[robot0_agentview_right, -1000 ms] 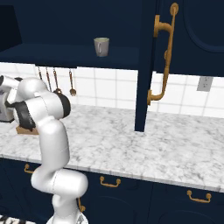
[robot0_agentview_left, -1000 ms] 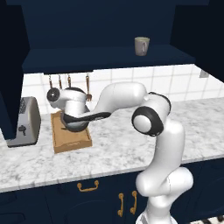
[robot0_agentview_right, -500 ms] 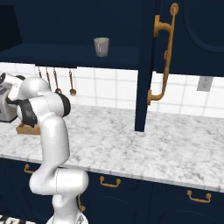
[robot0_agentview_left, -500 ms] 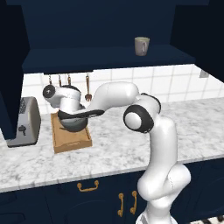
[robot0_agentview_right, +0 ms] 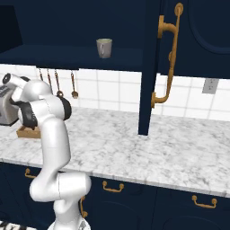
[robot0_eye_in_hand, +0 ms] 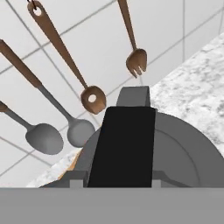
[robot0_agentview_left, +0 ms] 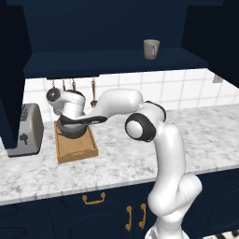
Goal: Pick the kettle from the counter and place it on the tray. Then pick the mug from the cabinet and place it on the tray. Then close the cabinet doors.
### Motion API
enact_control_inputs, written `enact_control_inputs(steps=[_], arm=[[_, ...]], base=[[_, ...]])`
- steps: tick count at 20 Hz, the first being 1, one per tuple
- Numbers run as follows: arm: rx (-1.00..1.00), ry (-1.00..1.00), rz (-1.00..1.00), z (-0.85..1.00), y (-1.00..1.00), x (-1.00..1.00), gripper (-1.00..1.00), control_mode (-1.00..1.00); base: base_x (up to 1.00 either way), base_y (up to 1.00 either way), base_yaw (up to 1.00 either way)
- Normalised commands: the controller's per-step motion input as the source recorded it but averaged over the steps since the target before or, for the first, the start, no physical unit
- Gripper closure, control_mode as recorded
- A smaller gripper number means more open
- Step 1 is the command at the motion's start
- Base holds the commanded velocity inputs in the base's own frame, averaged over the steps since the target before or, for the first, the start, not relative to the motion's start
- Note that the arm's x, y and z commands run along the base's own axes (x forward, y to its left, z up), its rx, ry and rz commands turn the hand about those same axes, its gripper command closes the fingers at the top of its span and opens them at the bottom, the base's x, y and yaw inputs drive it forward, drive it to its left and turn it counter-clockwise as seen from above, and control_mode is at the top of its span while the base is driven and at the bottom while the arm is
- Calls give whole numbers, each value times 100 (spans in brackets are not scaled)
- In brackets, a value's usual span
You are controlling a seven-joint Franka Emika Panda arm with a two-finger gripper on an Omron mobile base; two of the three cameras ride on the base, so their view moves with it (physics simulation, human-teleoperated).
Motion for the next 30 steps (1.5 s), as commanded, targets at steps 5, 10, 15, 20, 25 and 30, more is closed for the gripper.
enact_control_inputs(steps=[5, 10, 15, 20, 25, 30], arm=[[13, -1, 3, -18, 0, 32, 100, -100], [8, -1, 2, -20, 0, 37, 100, -100], [1, -2, 0, -25, 0, 30, 100, -100], [0, 0, 0, -35, 0, 4, -100, -100], [0, 0, 0, -29, -3, -6, -100, -100], [0, 0, 0, -8, -5, -14, -100, -100]], base=[[0, 0, 0], [0, 0, 0], [0, 0, 0], [0, 0, 0], [0, 0, 0], [0, 0, 0]])
